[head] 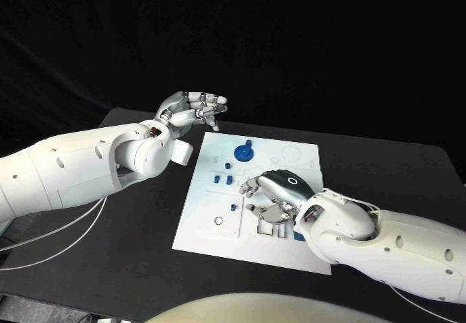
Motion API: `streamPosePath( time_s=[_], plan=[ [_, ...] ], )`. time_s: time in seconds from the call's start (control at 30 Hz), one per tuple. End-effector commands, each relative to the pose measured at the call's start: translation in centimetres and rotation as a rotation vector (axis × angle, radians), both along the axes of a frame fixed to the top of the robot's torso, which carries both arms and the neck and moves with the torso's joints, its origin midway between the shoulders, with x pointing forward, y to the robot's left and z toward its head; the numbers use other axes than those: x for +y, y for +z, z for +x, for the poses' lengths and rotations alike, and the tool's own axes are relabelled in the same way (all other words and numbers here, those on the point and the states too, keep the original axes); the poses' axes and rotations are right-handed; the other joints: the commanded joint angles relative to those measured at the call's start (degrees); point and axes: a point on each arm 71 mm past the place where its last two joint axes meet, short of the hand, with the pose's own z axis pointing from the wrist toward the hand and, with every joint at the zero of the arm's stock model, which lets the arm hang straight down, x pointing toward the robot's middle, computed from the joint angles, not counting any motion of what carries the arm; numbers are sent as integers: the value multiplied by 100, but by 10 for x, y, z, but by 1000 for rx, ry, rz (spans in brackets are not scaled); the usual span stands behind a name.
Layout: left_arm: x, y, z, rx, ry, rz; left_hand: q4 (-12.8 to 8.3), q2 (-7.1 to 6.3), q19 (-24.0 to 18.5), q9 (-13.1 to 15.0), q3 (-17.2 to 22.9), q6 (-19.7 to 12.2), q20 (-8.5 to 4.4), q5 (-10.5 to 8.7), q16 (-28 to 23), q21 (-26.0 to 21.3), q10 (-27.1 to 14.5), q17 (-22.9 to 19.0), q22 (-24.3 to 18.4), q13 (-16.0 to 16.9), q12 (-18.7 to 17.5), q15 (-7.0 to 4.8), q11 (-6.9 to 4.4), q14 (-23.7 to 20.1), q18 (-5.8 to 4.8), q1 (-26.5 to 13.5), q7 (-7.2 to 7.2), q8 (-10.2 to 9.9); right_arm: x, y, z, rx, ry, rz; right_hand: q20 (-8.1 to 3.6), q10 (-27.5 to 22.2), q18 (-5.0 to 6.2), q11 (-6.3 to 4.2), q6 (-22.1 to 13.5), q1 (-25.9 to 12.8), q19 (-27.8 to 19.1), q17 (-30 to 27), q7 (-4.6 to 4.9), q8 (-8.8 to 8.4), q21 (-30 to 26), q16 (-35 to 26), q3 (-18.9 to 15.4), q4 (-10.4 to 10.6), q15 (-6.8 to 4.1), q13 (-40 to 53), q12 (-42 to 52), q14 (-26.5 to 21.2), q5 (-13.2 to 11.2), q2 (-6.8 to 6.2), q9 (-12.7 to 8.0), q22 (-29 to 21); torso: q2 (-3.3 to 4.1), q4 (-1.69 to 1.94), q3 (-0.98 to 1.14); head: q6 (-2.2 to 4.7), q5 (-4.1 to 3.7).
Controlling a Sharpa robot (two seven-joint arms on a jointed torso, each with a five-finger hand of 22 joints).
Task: Assemble the parts on the task board
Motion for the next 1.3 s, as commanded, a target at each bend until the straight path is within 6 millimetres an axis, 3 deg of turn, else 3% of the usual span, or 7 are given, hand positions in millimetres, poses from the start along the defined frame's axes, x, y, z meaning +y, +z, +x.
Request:
streamPosePath(
  time_s=[0.03, 0.17, 0.3, 0.47, 0.77, 1.3],
  plan=[
    [-1, 1, 0, 1, -17, -11, -4, 10, -3, -6, -18, -31, 30, 34, 31, -26, -43, -7, 4, 10, 26, 21, 10, -40, 30, -21, 4, -20, -15, 11, 5, -6, -44, 4, 13, 5, 108, -17, 43, -10, -2, 2, -3, 38, 3, -14, -48, 2, -20, -10, 41, 242, 28, -44, 9, 338, -5, -5, -4, 42, -62],
    [-1, 1, 0, 2, -18, -11, -4, 10, -3, -6, -18, -31, 30, 34, 31, -26, -43, -7, 4, 10, 26, 21, 10, -40, 30, -21, 4, -20, -43, 25, 17, 9, -97, -39, 9, -7, 107, -20, 53, -33, 5, 0, -5, 40, 5, -13, -93, 10, -23, -18, 55, 244, 23, -73, 7, 340, -11, -14, -6, 78, -152],
    [-1, 1, 0, 3, -21, -12, -4, 10, -3, -6, -18, -31, 30, 34, 31, -26, -43, -7, 4, 10, 26, 21, 10, -40, 30, -21, 4, -20, -66, 30, 27, 17, -137, -92, -2, -151, 132, -30, -16, -59, -37, -5, -40, -8, -129, -13, -275, 15, -27, -68, 47, 245, 93, -160, -22, 257, -24, -35, -11, 102, -173],
    [-2, 0, 0, 4, -25, -12, -4, 10, -3, -6, -18, -31, 30, 34, 31, -26, -43, -7, 4, 10, 26, 21, 10, -40, 30, -21, 4, -20, -82, 30, 35, 24, -162, -157, 0, -292, 148, -18, -27, -18, -61, 29, -89, -22, -231, 9, -472, 19, -23, -114, 54, 256, 85, -153, -37, 194, -27, -40, -4, 106, -162],
    [-2, 0, 0, 6, -26, -12, -5, 13, -3, -6, -17, -33, 31, 35, 33, -27, -48, -9, 4, 12, 33, 21, 11, -42, 30, -19, 4, -18, -83, 25, 41, 31, -161, -202, 2, -313, 141, -17, 37, 29, -39, 2, -108, 4, -210, 0, -559, 33, -21, -132, 101, 250, 71, -88, -36, 209, -18, -17, -18, 115, -169],
    [-2, 0, -1, 7, -27, -12, -5, 13, -3, -6, -17, -33, 31, 35, 33, -27, -48, -9, 4, 12, 33, 21, 11, -42, 30, -19, 4, -18, -68, 12, 44, 58, -130, -217, -36, -6, 105, -81, 235, 80, 54, 35, -89, 74, -49, 24, -533, 119, -75, -132, 340, 264, 33, 101, -40, 313, -13, -23, -23, 72, -149]
  ],
)
